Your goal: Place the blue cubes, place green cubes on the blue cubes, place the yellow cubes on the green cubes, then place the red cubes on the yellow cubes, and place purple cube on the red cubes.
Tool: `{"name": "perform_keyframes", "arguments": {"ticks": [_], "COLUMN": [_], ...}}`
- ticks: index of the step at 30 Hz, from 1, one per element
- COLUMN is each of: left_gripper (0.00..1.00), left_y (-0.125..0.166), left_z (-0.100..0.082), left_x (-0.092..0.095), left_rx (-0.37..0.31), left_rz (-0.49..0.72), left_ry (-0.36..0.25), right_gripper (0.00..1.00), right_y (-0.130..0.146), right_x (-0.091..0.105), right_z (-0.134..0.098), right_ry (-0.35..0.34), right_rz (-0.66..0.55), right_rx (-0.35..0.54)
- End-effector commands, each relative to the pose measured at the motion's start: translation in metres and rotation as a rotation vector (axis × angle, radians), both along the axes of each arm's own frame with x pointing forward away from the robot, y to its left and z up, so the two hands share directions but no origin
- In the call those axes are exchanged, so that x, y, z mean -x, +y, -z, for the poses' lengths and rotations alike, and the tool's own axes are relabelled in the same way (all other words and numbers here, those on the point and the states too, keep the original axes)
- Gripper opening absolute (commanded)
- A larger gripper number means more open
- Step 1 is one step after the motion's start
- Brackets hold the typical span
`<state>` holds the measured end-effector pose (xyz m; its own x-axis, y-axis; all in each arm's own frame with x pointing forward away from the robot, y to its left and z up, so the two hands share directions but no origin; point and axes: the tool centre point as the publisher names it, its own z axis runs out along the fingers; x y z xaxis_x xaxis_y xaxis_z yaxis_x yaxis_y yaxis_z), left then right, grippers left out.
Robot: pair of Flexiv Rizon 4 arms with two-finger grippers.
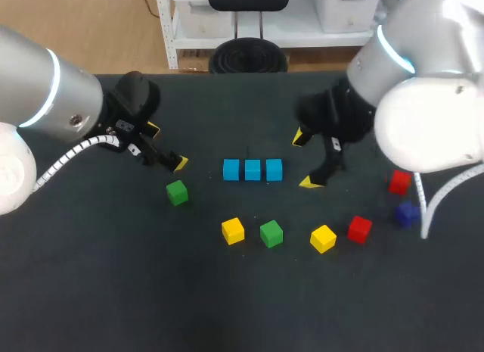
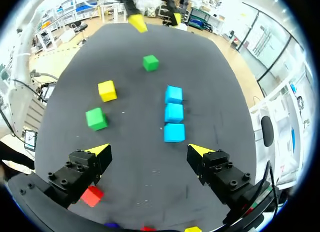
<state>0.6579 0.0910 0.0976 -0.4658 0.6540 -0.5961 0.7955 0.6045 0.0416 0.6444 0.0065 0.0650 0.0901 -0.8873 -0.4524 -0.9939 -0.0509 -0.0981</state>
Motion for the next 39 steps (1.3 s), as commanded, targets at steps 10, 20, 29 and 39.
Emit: {"name": "perform_keyframes", "arguments": {"ticks": [10, 20, 29, 39], "left_gripper": [1.0, 1.0, 1.0, 1.0], "left_y": [-0.001, -0.001, -0.001, -0.001], "left_z": [0.0, 0.0, 0.0, 0.0], "left_x": [0.001, 0.001, 0.001, 0.001], "left_rx": [-0.005, -0.005, -0.005, -0.005], "left_rz": [-0.005, -0.005, -0.005, -0.005], "left_ry": [0.0, 0.0, 0.0, 0.0], "right_gripper": [1.0, 1.0, 1.0, 1.0], "right_y": [-0.004, 0.012, 0.031, 0.038], "right_x": [0.039, 0.057, 0.065, 0.076], "right_z": [-0.014, -0.006, 0.003, 0.024], "right_ry": [0.04, 0.075, 0.094, 0.148], "right_rz": [-0.142, -0.223, -0.302, -0.373], "right_rx": [-0.045, -0.01, -0.008, 0.008]}}
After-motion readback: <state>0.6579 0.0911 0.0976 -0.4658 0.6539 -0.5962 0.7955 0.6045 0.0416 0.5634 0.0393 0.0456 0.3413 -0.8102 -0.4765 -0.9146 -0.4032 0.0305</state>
